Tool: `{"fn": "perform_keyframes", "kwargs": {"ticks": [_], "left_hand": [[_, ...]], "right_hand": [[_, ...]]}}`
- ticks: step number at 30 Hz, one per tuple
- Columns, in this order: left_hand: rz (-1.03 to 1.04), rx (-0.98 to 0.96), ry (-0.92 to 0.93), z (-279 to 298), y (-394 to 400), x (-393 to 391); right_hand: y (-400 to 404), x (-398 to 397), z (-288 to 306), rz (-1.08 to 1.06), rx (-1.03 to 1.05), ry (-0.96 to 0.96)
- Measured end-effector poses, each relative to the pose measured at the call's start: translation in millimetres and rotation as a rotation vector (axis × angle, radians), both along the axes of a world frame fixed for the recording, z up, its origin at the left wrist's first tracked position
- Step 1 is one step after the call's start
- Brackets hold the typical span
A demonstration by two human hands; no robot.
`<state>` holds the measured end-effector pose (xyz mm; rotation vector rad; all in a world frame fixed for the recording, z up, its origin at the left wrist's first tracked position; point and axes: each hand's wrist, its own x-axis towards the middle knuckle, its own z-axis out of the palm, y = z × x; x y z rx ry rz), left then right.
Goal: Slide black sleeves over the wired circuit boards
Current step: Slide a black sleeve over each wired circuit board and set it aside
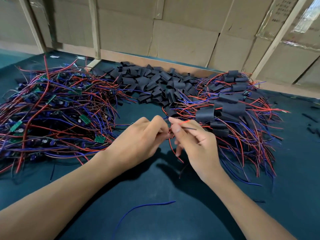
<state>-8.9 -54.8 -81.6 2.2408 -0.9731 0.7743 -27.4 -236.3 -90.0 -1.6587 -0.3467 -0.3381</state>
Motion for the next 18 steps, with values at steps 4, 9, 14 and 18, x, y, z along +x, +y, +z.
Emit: {"fn": "perform_keyframes", "kwargs": {"ticks": [4, 9, 14, 18], "left_hand": [[-0.025, 0.035, 0.048, 1.3, -5.2, -1.8], [0.064, 0.088, 0.153, 23.8, 12.8, 40.6], [0.374, 0.513, 0.343, 37.9, 37.1, 139.5], [0.431, 0.624, 0.475, 26.1, 31.9, 163.9]], "right_hand": [[-2.4, 3.4, 0.0, -0.024, -0.064, -0.04], [-8.6, 11.9, 8.8, 0.094, 0.441, 0.221], [-9.4, 13.0, 8.8, 0.155, 0.523, 0.227], [-8.6, 10.9, 8.8, 0.08, 0.447, 0.169]]}}
